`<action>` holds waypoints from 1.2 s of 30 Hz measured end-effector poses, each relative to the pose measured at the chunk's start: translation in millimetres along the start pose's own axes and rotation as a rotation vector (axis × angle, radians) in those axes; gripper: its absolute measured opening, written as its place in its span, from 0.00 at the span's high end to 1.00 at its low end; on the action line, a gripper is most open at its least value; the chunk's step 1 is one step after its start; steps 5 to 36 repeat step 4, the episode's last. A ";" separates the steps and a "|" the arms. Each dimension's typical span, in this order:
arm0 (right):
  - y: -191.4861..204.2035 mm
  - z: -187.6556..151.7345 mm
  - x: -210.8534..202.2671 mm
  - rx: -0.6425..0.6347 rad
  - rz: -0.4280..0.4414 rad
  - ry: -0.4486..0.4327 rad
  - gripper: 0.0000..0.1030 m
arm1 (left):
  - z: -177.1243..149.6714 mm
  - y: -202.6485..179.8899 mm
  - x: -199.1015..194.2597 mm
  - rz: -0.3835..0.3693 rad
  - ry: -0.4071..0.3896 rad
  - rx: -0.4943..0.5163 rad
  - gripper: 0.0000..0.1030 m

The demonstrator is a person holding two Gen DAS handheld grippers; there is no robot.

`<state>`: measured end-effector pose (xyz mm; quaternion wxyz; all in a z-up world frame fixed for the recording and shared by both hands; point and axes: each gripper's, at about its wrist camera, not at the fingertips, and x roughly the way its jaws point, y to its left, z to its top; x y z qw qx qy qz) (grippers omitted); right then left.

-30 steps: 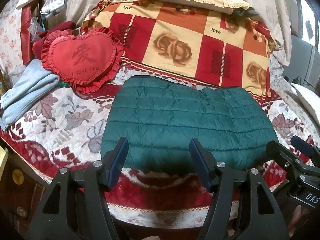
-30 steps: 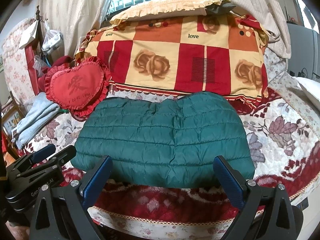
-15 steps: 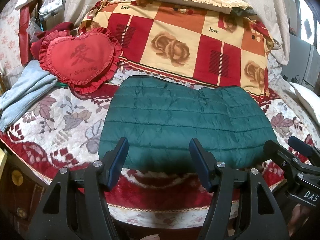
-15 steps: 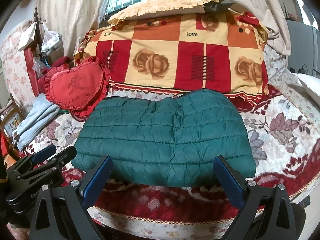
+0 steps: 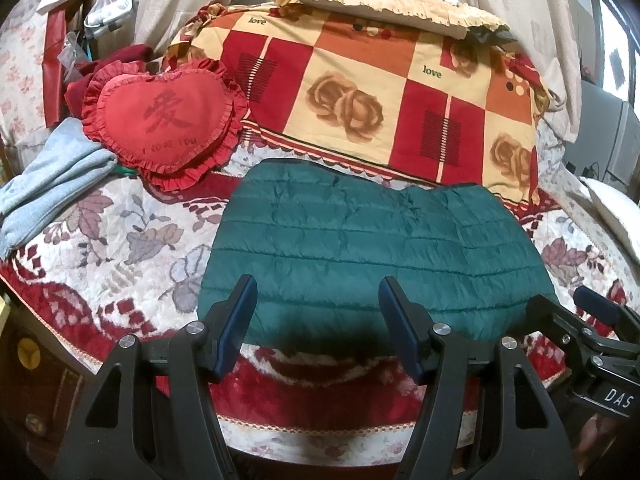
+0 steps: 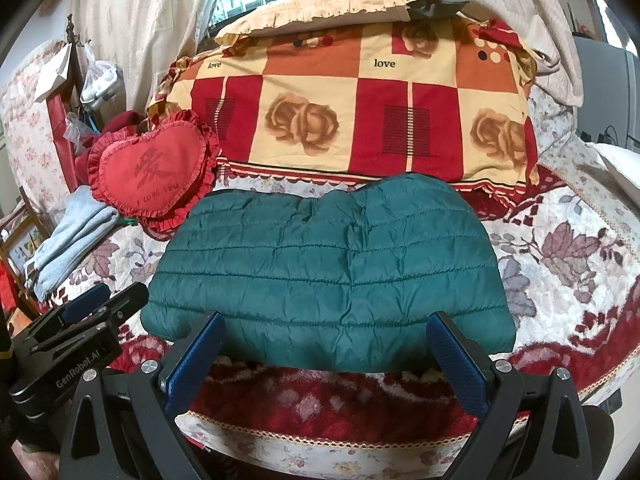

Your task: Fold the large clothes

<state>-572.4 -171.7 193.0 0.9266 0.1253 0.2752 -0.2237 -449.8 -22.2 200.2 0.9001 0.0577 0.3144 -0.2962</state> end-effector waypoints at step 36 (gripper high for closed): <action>-0.2 0.4 0.4 -0.001 0.001 0.000 0.03 | 0.6 4.2 2.9 -0.001 0.012 0.000 0.38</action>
